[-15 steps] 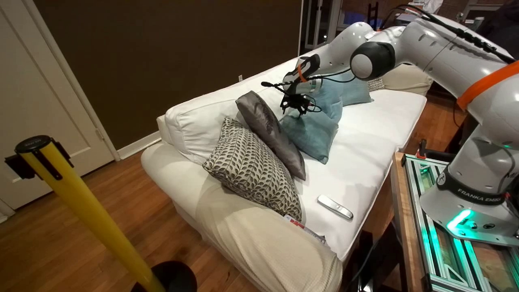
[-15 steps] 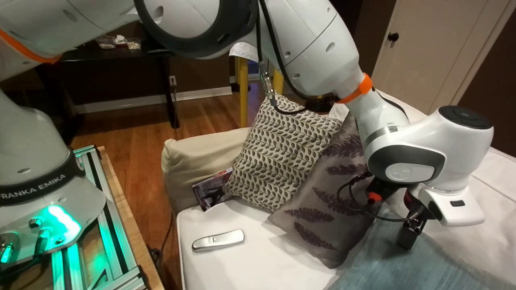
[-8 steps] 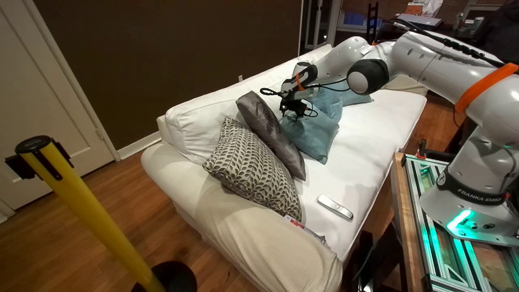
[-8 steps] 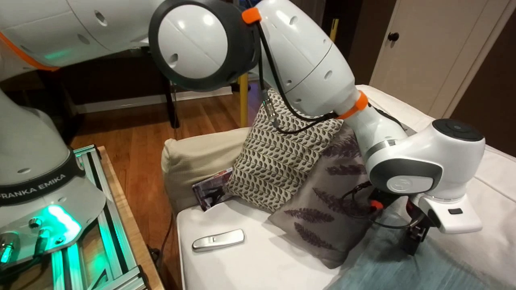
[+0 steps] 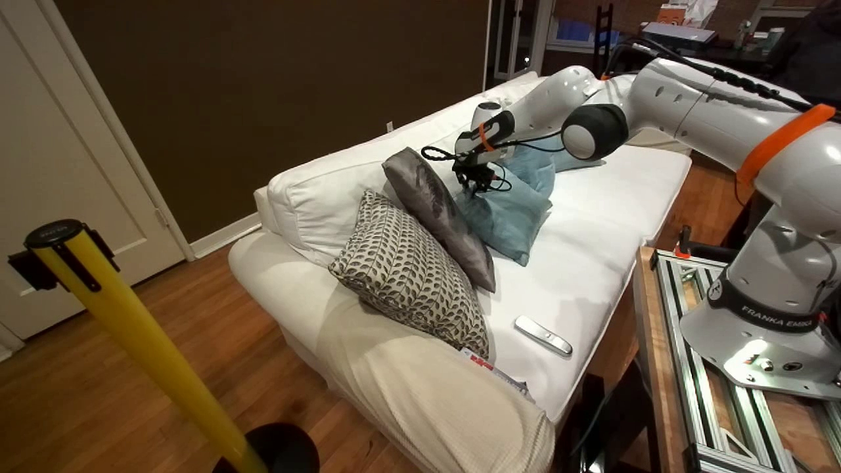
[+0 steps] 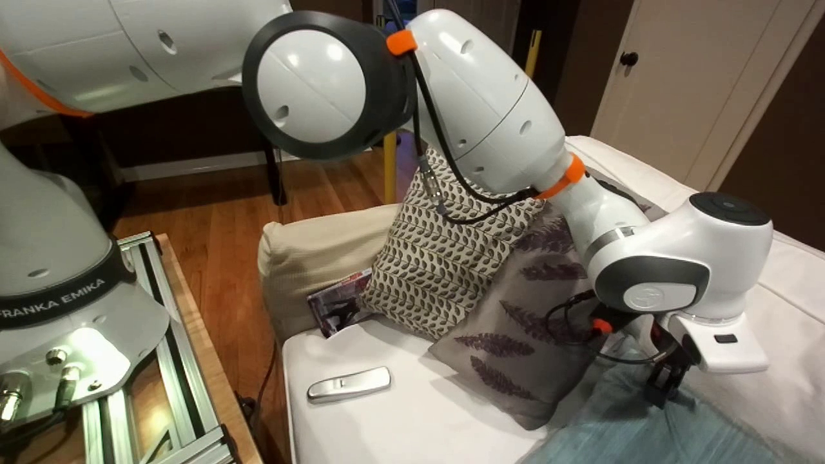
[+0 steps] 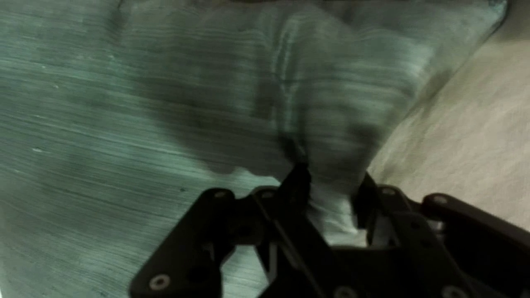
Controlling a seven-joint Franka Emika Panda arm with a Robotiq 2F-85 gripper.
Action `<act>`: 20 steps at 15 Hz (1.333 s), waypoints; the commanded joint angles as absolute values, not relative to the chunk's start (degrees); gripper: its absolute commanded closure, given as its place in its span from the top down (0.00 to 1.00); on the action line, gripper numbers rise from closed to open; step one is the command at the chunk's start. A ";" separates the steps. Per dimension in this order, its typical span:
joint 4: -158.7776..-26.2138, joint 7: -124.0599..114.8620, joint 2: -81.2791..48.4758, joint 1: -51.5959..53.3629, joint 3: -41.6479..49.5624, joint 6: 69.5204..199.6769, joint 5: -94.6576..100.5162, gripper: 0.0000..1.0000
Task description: Adjust the slanted blue pillow
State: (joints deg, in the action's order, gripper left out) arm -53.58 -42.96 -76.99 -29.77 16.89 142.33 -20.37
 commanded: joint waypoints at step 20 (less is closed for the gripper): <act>-83.33 -23.41 -53.10 -36.92 1.59 170.10 -31.57 0.03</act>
State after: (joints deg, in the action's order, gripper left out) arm -73.80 -32.96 -60.72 -33.59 8.69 161.60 -28.25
